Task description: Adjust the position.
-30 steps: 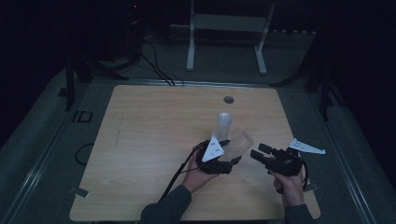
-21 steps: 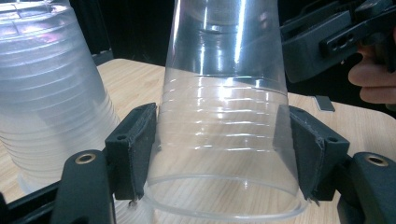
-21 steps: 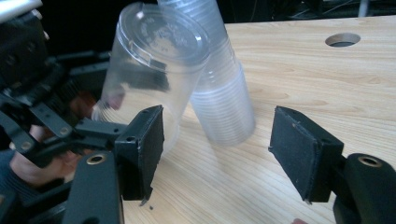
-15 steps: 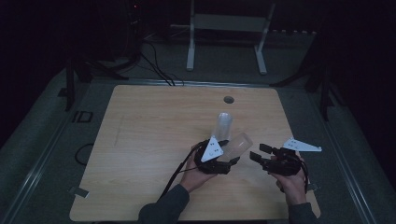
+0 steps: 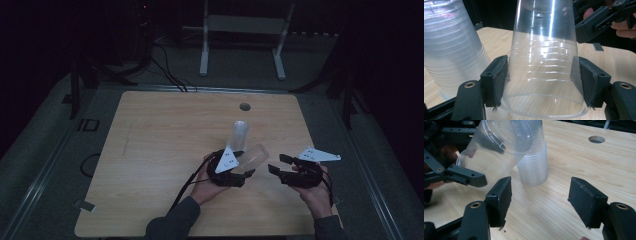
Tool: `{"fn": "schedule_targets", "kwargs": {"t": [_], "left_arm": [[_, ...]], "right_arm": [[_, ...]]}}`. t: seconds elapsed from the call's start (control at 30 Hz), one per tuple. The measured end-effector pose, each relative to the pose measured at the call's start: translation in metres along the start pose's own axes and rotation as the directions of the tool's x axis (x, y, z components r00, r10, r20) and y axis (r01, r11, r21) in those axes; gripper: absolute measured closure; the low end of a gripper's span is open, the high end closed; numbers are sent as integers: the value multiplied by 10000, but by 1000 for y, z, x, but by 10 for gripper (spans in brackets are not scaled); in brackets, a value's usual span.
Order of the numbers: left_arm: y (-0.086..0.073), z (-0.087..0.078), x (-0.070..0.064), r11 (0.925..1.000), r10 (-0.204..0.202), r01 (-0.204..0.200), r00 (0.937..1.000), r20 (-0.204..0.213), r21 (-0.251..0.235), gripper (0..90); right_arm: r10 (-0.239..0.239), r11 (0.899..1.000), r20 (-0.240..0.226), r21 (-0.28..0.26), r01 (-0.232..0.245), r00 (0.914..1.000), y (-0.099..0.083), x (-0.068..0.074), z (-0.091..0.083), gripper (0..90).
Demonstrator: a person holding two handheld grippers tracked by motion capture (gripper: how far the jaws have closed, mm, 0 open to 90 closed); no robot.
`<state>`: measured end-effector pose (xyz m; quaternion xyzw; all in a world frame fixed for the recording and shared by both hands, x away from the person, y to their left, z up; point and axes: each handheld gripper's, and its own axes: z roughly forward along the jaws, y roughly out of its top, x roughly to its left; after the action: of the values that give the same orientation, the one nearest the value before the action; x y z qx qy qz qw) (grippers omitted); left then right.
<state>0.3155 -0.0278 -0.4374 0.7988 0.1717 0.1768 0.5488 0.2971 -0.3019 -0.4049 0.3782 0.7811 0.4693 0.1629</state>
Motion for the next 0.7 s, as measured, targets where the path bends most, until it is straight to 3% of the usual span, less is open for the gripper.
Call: {"fn": "schedule_targets", "kwargs": {"t": [0.3,0.7], "left_arm": [[0,0,0,9996,142,-147,9997,189,249,313],[0,-1,1,9978,377,-396,9987,356,536,313]], "right_arm": [[-800,9950,100,604,793,9967,5,5,2,348],[-1402,9845,-6,1063,1395,9901,10,8,1,348]]}}
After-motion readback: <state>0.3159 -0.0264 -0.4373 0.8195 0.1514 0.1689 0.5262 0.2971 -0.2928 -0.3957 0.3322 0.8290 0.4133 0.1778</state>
